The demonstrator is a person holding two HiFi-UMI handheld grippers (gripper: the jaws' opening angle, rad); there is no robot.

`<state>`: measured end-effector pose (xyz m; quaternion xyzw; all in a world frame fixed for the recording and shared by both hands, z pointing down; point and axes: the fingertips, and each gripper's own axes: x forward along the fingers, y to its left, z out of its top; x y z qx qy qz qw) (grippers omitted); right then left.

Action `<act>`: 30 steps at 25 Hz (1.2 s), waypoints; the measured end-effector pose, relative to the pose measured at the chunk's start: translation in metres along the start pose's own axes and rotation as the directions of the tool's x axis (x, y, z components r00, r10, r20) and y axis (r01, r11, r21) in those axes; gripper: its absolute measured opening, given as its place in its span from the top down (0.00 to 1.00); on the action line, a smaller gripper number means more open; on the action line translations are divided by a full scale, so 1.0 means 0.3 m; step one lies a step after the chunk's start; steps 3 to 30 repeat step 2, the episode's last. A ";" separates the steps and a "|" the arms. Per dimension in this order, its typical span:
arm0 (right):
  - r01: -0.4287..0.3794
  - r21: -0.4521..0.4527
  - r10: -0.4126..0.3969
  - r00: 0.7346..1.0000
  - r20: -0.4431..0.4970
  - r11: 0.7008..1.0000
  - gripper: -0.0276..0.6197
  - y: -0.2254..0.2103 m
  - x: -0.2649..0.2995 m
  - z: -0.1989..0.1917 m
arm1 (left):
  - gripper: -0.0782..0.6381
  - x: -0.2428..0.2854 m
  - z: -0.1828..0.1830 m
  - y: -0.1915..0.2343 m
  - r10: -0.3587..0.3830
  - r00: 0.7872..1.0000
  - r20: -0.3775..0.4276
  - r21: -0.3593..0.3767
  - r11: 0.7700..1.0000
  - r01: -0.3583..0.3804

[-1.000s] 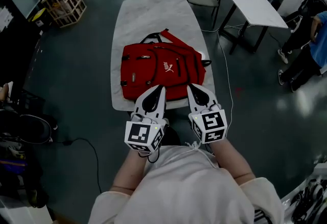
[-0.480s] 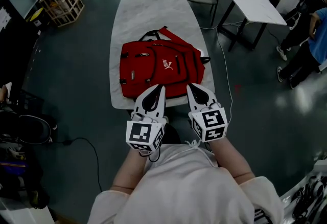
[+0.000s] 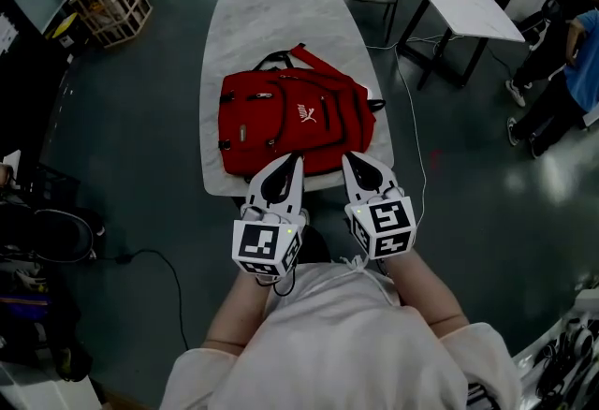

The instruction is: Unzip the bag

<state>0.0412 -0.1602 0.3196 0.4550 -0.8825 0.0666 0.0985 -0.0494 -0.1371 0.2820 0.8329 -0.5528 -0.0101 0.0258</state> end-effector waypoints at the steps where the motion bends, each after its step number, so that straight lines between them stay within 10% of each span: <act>1: 0.001 -0.002 -0.001 1.000 0.000 1.000 0.92 -0.003 -0.004 -0.001 | 0.86 0.001 0.001 -0.006 -0.002 1.000 0.000 0.000 1.000 0.002; 30: 0.003 -0.003 -0.003 1.000 -0.001 1.000 0.92 -0.006 -0.008 -0.001 | 0.86 0.001 0.002 -0.011 -0.004 1.000 0.000 0.000 1.000 0.004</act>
